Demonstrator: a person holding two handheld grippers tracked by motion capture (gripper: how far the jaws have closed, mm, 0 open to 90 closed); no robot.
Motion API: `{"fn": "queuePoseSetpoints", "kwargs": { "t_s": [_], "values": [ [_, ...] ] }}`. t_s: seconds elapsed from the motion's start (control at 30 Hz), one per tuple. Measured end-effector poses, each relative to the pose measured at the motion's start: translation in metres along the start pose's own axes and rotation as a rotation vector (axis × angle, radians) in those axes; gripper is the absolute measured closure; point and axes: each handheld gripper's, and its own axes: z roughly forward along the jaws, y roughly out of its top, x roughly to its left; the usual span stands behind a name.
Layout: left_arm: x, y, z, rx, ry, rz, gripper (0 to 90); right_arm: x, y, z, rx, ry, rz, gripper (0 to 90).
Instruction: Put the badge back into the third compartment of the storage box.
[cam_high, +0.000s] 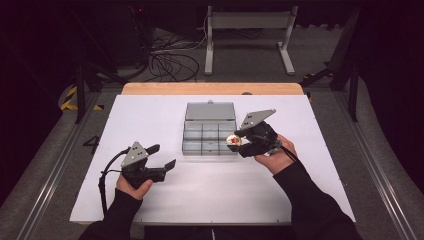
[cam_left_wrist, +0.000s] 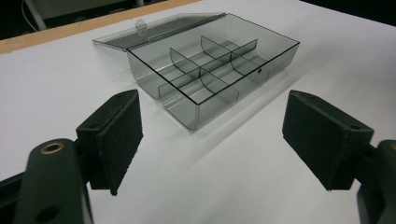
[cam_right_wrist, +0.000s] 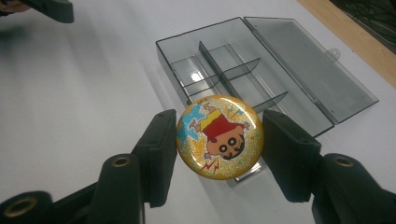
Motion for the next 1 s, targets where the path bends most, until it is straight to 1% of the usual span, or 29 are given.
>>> {"fn": "queuePoseSetpoints", "kwargs": {
  "t_s": [0.13, 0.23, 0.43, 0.57, 0.6, 0.63, 0.67, 0.7, 0.77, 0.83, 0.9, 0.93, 1.0],
  "values": [
    [0.0, 0.0, 0.0, 0.0, -0.001, -0.001, 20.6, -0.007, 0.004, 0.003, 0.008, -0.022, 0.009, 47.2],
    [0.0, 0.0, 0.0, -0.002, -0.002, -0.004, 20.5, -0.011, 0.006, 0.005, 0.003, -0.025, 0.027, 47.2],
    [0.001, 0.0, 0.0, -0.001, -0.006, -0.005, 19.9, -0.018, 0.009, 0.01, 0.013, -0.034, 0.047, 47.2],
    [0.001, 0.0, 0.0, -0.003, -0.008, -0.007, 19.5, -0.023, 0.012, 0.013, 0.018, -0.046, 0.043, 47.2],
    [0.001, 0.0, 0.0, -0.003, -0.008, -0.007, 19.5, -0.024, 0.012, 0.013, 0.018, -0.049, 0.057, 47.2],
    [0.001, 0.0, 0.0, -0.003, -0.009, -0.007, 19.4, -0.026, 0.013, 0.014, 0.02, -0.056, 0.048, 47.2],
    [0.001, 0.0, 0.0, -0.003, -0.009, -0.007, 19.3, -0.027, 0.013, 0.014, 0.017, -0.052, 0.062, 47.1],
    [0.001, 0.0, -0.001, -0.003, -0.009, -0.006, 19.2, -0.028, 0.014, 0.015, 0.02, -0.056, 0.057, 47.2],
    [0.002, 0.0, -0.001, -0.004, -0.007, 0.0, 19.0, -0.029, 0.015, 0.015, 0.014, -0.066, 0.063, 47.2],
    [0.002, 0.0, -0.001, -0.006, -0.007, 0.003, 18.7, -0.032, 0.014, 0.016, 0.011, -0.072, 0.053, 47.2],
    [0.002, 0.0, -0.001, -0.004, -0.011, 0.001, 18.2, -0.033, 0.014, 0.018, 0.012, -0.078, 0.065, 47.2],
    [0.002, 0.0, -0.001, -0.004, -0.012, 0.002, 17.9, -0.034, 0.013, 0.018, 0.014, -0.076, 0.06, 47.1],
    [0.003, 0.0, -0.001, -0.008, -0.012, 0.012, 17.1, -0.035, 0.013, 0.019, 0.013, -0.076, 0.069, 47.1]
  ]
}}
